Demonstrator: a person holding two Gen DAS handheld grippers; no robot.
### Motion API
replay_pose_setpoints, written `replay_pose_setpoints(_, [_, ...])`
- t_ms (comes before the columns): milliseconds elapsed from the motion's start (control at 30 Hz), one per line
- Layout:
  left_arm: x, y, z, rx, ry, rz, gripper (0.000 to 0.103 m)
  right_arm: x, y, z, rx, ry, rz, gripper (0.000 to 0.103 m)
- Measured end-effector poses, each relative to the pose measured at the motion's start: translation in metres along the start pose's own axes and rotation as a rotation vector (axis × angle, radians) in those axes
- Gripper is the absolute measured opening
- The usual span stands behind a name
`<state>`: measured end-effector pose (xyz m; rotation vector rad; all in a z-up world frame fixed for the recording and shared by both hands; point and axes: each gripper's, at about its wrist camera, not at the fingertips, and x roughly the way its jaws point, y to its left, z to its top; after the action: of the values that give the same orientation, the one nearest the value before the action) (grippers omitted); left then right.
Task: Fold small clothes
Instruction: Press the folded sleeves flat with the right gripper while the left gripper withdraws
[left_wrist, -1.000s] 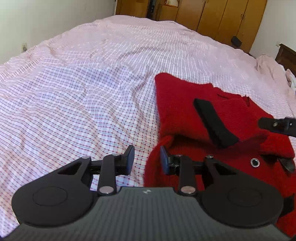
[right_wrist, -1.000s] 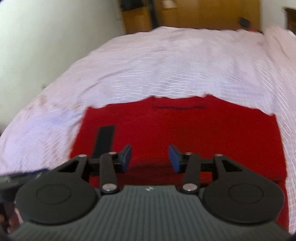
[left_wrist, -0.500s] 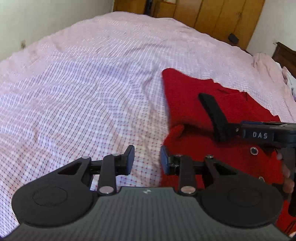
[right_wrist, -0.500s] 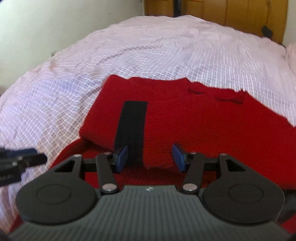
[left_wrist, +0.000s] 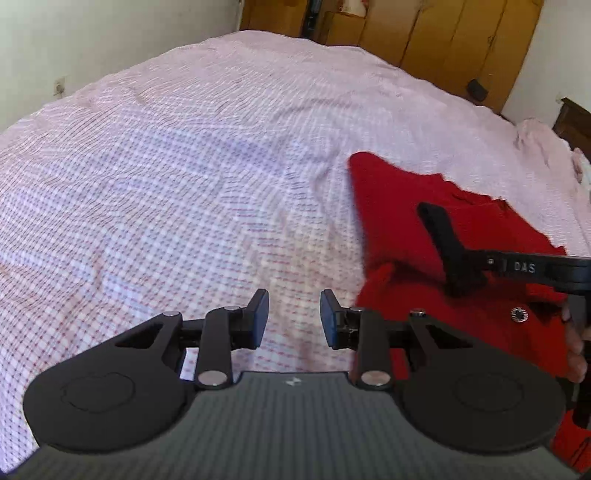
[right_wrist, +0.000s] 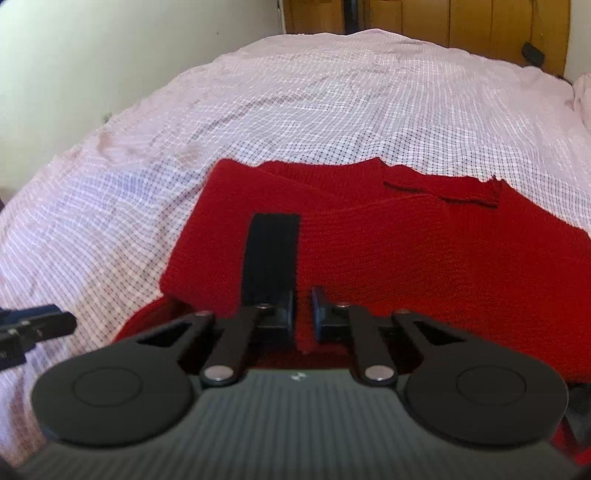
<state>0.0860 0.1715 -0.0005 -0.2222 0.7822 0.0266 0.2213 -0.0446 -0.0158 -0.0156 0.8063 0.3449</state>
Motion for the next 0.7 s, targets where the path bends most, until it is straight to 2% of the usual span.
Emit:
replay_pose_setpoints(267, [0.003, -0.036, 0.012, 0.062, -0.024, -0.056, 0.035, -0.043, -0.033, 0.012, 0.095, -0.137, 0.003, 0.004])
replay_pose_setpoints(367, [0.006, -0.049, 0.012, 0.083, -0.025, -0.069, 0.035, -0.05, -0.03, 0.012, 0.028, -0.101, 0.047, 0.006])
replay_pose_setpoints(433, [0.009, -0.054, 0.011, 0.087, -0.018, -0.073, 0.035, -0.047, -0.021, 0.006, -0.028, -0.064, 0.03, 0.008])
replay_pose_setpoints(467, [0.009, -0.055, 0.011, 0.089, -0.015, -0.076, 0.035, -0.045, -0.016, 0.004, -0.049, -0.052, 0.021, 0.011])
replay_pose_setpoints(533, [0.009, -0.057, 0.009, 0.094, -0.01, -0.074, 0.035, -0.041, -0.008, -0.002, -0.076, -0.038, 0.023, 0.025])
replay_pose_setpoints(567, [0.009, -0.056, 0.007, 0.096, -0.009, -0.068, 0.035, -0.039, -0.005, -0.004, -0.085, -0.036, 0.036, 0.042])
replay_pose_setpoints(600, [0.009, -0.055, 0.006, 0.098, -0.008, -0.062, 0.035, -0.039, -0.003, -0.007, -0.095, -0.039, 0.044, 0.052])
replay_pose_setpoints(700, [0.008, -0.047, 0.003, 0.09, 0.0, -0.046, 0.035, -0.037, 0.007, -0.013, -0.158, -0.037, 0.046, 0.053])
